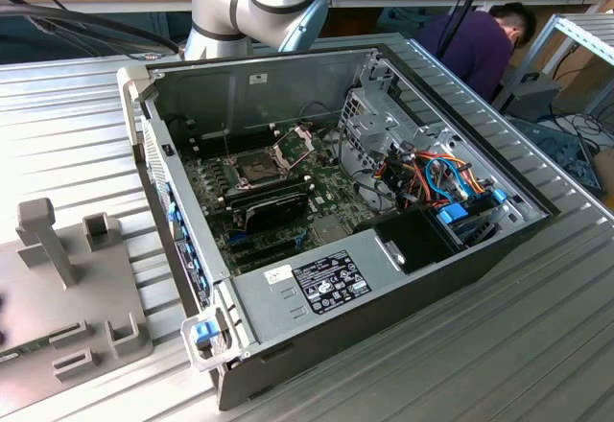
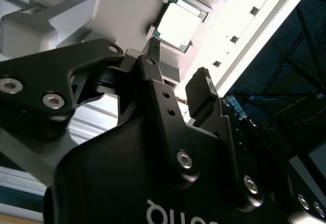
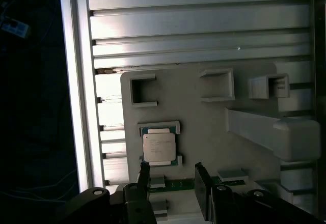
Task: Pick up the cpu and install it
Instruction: 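Pick up the cpu and move it towards the insertion slot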
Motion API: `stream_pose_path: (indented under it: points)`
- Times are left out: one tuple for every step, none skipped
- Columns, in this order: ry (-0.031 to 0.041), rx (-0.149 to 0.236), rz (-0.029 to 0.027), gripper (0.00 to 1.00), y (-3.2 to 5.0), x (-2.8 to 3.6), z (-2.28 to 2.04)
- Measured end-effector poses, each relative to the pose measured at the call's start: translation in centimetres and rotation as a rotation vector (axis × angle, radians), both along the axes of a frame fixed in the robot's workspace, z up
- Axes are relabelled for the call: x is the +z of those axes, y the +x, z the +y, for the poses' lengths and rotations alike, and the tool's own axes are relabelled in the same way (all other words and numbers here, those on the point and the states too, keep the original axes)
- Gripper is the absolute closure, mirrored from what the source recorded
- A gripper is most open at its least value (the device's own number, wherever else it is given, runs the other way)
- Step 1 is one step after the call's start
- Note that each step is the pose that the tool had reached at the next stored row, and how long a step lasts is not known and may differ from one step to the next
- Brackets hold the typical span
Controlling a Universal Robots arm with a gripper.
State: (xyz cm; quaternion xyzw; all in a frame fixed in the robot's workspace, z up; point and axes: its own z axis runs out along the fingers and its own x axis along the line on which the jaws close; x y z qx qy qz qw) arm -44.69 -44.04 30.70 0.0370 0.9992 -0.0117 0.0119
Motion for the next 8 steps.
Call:
stream_pose_path:
  points:
    - [0.0, 0.0, 0.0, 0.52, 0.0, 0.0, 0.0]
    - [0.0, 0.0, 0.0001, 0.52, 0.0, -0.01, 0.0]
    - [0.0, 0.0, 0.0, 0.52, 0.0, -0.01, 0.0]
    - [0.0, 0.0, 0.0001, 0.52, -0.01, -0.03, 0.0]
    - [0.0, 0.0, 0.0001, 0.52, -0.01, -0.06, 0.0]
    - [-0.0001, 0.0, 0.0, 0.52, -0.01, -0.06, 0.0]
    - [0.0, 0.0, 0.0, 0.52, -0.01, -0.07, 0.0]
    - [-0.0001, 0.0, 0.0001, 0.52, -0.02, -0.08, 0.0]
